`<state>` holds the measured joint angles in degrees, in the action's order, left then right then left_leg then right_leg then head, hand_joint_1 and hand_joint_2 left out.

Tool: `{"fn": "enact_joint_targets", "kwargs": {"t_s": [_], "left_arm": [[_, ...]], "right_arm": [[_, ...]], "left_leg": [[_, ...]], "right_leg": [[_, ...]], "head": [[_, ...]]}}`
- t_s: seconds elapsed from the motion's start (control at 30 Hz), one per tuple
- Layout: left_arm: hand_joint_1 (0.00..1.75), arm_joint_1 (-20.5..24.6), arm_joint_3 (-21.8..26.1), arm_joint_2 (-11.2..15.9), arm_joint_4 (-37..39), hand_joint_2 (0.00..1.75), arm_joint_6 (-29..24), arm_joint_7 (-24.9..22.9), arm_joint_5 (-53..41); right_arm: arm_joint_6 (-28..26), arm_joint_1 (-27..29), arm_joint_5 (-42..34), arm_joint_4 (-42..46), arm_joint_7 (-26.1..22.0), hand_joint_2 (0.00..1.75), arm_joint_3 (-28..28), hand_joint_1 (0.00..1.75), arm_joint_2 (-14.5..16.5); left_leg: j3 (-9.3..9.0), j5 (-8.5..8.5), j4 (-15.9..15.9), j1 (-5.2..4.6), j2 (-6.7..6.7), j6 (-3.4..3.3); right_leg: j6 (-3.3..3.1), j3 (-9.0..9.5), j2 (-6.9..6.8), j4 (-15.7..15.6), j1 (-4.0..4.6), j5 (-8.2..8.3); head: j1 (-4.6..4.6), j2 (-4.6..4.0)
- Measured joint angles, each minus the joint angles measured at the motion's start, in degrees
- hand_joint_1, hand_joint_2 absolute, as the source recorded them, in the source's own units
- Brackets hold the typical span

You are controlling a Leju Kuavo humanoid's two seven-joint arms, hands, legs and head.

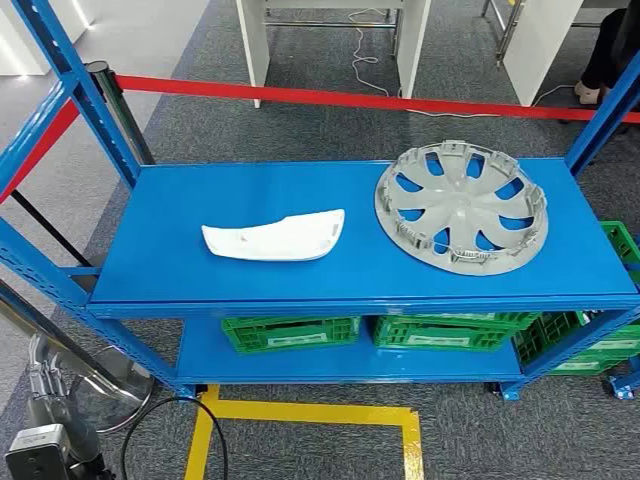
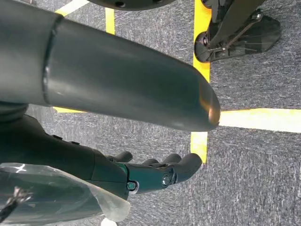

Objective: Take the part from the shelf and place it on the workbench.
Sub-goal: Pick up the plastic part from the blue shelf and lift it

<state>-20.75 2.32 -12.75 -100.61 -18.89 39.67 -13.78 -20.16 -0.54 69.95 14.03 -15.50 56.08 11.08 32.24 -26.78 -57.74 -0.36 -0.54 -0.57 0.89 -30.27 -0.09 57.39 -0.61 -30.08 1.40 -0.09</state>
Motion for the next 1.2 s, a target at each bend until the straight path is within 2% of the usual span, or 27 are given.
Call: {"fn": "enact_joint_targets", "kwargs": {"t_s": [0.07,0.2,0.33,0.5,0.73,0.97,1.07,1.2], "left_arm": [[0.00,0.45,-0.79,1.12,-0.34,0.00,2.64,-0.02,0.84],[0.00,7.03,-6.10,8.19,-0.84,0.00,13.14,-2.60,4.50],[0.00,11.23,-8.49,12.05,-0.83,0.00,15.47,-3.71,5.50],[0.00,12.42,-10.40,14.42,-0.81,0.00,15.97,-3.61,5.25],[0.00,13.41,-11.63,15.82,-0.64,0.00,15.89,-3.61,4.32],[0.00,15.31,-13.38,18.30,0.60,0.00,12.34,-6.19,-3.87],[0.00,17.00,-14.09,20.10,2.25,0.00,10.18,-7.93,-8.64],[0.00,20.09,-15.03,22.49,5.25,0.00,8.43,-9.75,-12.91]], "right_arm": [[0.51,-0.01,1.17,-0.03,-0.15,0.00,-0.11,0.00,-0.01],[2.40,-0.83,4.31,-0.29,-0.32,0.00,-0.95,0.00,-0.19],[2.76,-1.28,4.93,-0.48,-0.33,0.00,-1.36,0.00,-0.42],[2.96,-1.38,5.22,-0.58,-0.47,0.00,-1.72,0.00,-0.55],[3.00,-1.38,5.74,-0.80,-0.48,0.00,-2.14,0.00,-0.59],[3.82,-1.40,6.50,-0.85,-0.96,0.00,-2.63,0.00,-0.74],[6.74,-1.42,5.93,-0.99,-3.68,0.00,-2.68,0.00,-0.96],[13.85,-1.46,3.71,-1.26,-7.23,0.00,-2.53,0.00,-1.55]], "left_leg": [[0.01,0.00,-0.01,0.01,0.02,0.00],[0.07,0.11,0.00,0.02,0.27,0.08],[0.09,0.27,-0.01,0.03,0.15,0.14],[0.15,0.25,-0.01,0.03,0.15,0.11],[0.17,0.22,-0.01,0.02,0.15,0.08],[0.18,0.22,-0.02,0.02,0.15,0.08],[0.20,0.24,-0.02,0.03,0.15,0.09],[0.21,0.26,-0.02,0.03,0.15,0.11]], "right_leg": [[0.00,-0.06,-0.03,0.00,0.00,0.00],[-0.02,0.13,-0.20,0.02,0.03,0.05],[-0.06,0.51,0.04,0.07,0.04,0.24],[-0.05,0.41,0.03,0.06,0.02,0.22],[-0.02,-0.14,0.02,0.04,0.01,0.20],[-0.02,-0.09,0.01,0.04,0.02,0.20],[-0.03,0.17,0.02,0.05,0.03,0.21],[-0.04,0.29,0.00,0.06,0.03,0.22]], "head": [[0.00,0.00],[-0.01,0.00],[0.00,0.00],[0.00,0.00],[0.00,0.00],[0.00,0.00],[0.00,0.00],[0.00,0.00]]}}
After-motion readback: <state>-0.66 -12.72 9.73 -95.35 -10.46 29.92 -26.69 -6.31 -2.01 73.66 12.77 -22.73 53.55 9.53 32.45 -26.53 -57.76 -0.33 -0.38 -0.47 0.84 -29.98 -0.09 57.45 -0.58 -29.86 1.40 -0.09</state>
